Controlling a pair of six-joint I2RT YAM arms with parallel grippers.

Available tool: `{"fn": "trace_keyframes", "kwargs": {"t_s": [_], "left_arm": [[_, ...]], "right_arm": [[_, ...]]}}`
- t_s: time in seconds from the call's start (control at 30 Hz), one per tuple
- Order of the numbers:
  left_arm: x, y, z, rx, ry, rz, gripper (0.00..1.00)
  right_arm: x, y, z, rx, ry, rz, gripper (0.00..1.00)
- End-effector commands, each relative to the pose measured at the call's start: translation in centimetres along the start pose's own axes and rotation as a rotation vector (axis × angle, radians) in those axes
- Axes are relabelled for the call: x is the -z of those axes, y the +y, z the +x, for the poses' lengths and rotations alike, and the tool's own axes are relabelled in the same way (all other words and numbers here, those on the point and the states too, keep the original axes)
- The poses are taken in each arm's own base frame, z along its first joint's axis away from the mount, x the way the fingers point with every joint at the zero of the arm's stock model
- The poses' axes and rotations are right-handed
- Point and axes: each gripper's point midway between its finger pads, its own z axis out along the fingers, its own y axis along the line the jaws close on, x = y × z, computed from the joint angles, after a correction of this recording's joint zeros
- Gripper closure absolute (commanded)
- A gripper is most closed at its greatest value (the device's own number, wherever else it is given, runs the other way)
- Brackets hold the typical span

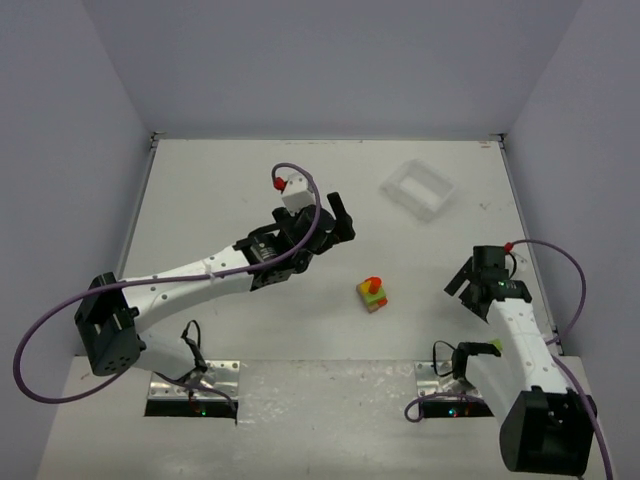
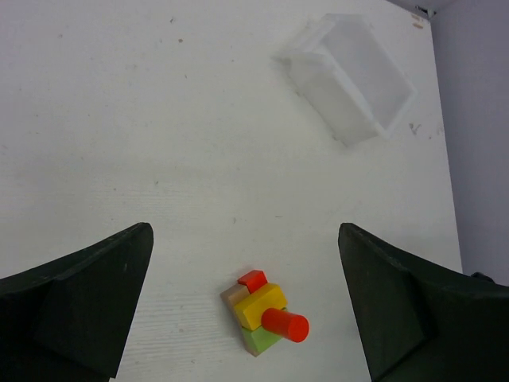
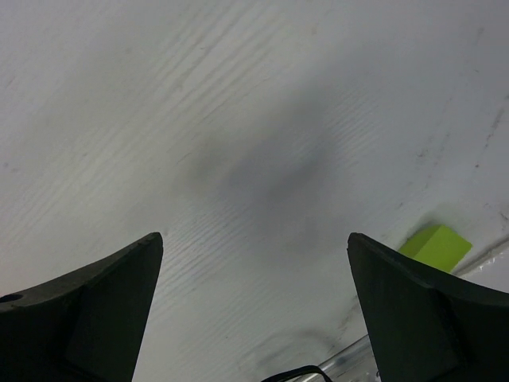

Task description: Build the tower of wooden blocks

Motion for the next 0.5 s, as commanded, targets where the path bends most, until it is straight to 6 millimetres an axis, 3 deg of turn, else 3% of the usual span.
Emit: {"fn": "trace_keyframes", "kwargs": {"t_s": [0.0, 0.13, 0.3, 0.47], "left_arm": [[-0.3, 0.0, -3.8, -0.122, -0.017, 0.048, 0.0], [-2.7, 3.0, -6.8, -0.084, -0.006, 0.036, 0.0], [-4.3, 3.6, -9.2, -0.052, -0.009, 0.111, 0.0], [-6.4, 5.8, -9.4, -0.043, 0.038, 0.1, 0.0]], "right_arm": [[-0.5, -1.3, 0.6, -0.157, 0.095, 0.044, 0.01], [-0.6, -3.9, 1.7, -0.234, 0.145, 0.174, 0.01], [-0.1, -6.6, 2.8, -0.347, 0.12, 0.332, 0.01], [-0.3, -7.7, 3.7, -0.42, 0.093, 0.38, 0.01]]}}
